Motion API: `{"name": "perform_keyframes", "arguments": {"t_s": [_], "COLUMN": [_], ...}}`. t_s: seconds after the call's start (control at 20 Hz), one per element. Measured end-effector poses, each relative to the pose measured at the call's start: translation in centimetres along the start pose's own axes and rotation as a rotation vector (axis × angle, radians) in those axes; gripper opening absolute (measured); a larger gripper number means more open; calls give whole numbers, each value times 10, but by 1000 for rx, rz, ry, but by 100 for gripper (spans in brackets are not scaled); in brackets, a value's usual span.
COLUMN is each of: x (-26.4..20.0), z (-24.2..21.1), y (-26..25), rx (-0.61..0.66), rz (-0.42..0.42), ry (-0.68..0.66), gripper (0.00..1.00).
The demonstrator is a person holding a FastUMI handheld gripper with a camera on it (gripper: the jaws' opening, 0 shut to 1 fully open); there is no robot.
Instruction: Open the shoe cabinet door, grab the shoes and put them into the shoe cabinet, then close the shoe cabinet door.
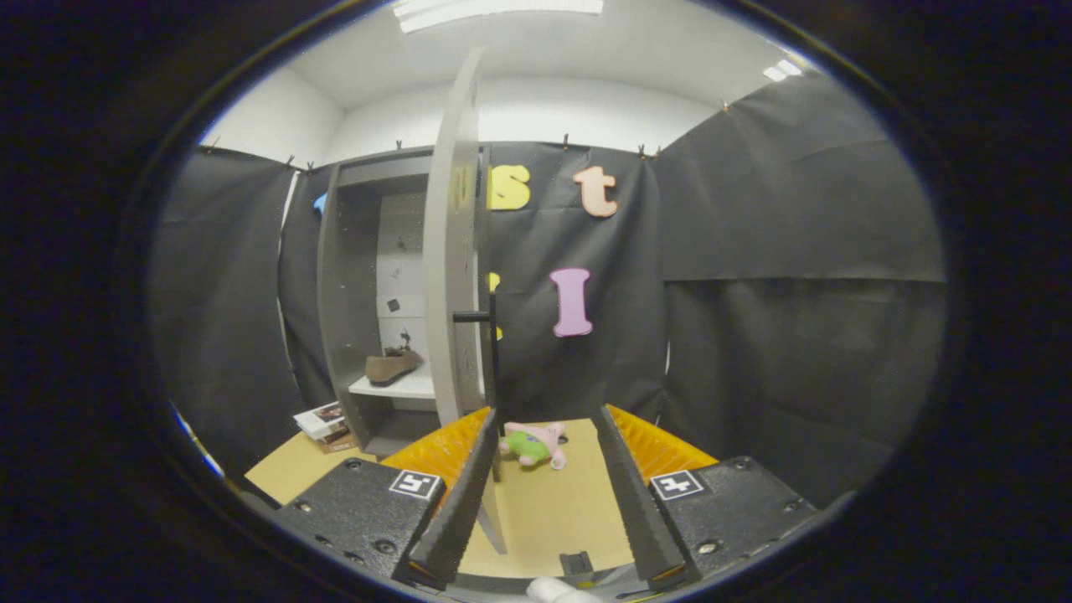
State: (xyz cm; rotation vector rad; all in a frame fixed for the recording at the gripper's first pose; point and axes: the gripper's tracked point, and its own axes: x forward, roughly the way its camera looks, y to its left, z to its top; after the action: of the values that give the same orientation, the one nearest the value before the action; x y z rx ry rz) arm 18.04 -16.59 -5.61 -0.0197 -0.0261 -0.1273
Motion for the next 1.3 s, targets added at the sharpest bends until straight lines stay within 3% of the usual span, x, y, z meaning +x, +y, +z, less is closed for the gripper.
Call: {"name": "perform_keyframes", "arguments": {"t_s": [0.15,0.35,0.4,0.5,0.95,1.3], "x": [-30,-49,-51,-46,8,74], "z": [-19,-54,-62,-92,-233,-345], "y": [34,91,103,131,245,293], "rx": [-74,-72,-67,-57,-100,-95], "rz": [-17,-6,-2,44,268,351], "ry": [14,28,47,101,277,452], "gripper": [78,81,84,100,100,100]}}
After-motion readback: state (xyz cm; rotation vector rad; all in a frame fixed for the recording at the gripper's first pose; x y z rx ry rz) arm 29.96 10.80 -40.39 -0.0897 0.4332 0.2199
